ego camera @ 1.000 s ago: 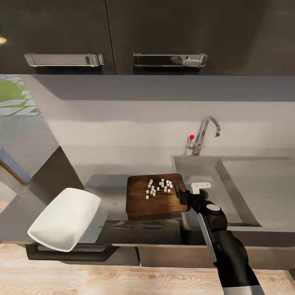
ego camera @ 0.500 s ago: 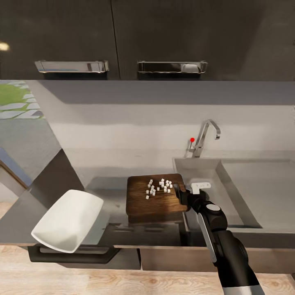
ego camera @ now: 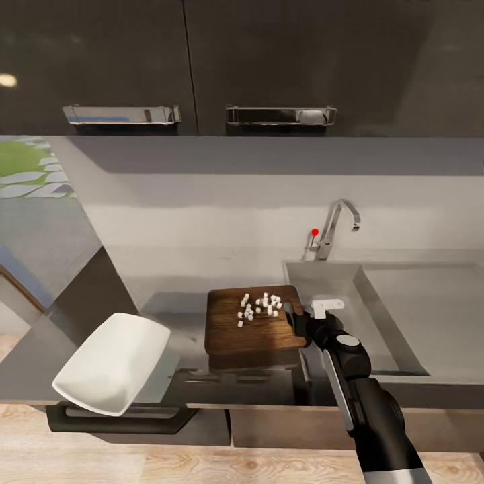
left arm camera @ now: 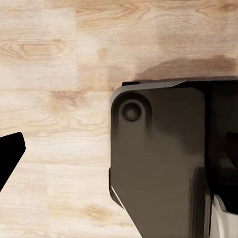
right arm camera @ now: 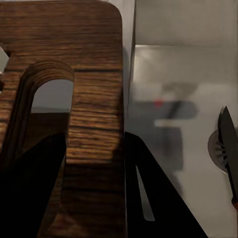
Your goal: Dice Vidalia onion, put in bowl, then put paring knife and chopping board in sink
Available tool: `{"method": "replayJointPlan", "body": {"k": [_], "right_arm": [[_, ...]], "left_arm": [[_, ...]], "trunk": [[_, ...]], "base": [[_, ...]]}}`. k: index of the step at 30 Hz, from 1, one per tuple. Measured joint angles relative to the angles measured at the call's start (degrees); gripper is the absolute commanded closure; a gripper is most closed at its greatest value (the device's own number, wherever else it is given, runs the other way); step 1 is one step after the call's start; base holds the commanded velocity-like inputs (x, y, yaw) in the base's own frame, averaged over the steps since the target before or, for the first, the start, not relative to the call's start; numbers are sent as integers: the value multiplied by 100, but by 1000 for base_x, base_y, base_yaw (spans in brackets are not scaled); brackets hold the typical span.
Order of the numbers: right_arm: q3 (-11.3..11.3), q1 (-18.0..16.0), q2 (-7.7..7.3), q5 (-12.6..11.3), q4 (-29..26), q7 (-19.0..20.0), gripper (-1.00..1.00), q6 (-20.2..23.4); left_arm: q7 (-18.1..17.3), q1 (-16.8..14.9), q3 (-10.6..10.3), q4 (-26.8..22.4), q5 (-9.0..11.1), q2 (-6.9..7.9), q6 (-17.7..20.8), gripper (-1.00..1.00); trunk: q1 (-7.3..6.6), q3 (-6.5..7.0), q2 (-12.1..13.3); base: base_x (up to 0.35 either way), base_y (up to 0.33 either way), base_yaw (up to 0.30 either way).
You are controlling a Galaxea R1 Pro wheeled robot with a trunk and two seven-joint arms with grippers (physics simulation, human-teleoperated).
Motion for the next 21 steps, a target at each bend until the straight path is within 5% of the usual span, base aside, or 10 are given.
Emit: {"method": "replayJointPlan", "body": {"k": [21], "right_arm": [[-5,0,-87,6,0,-1,100,27]], "left_arm": [[0,2,-1,31,0,-16,-1,-100]], "trunk": [[0,0,1]], "base": [[0,-40,0]]}}
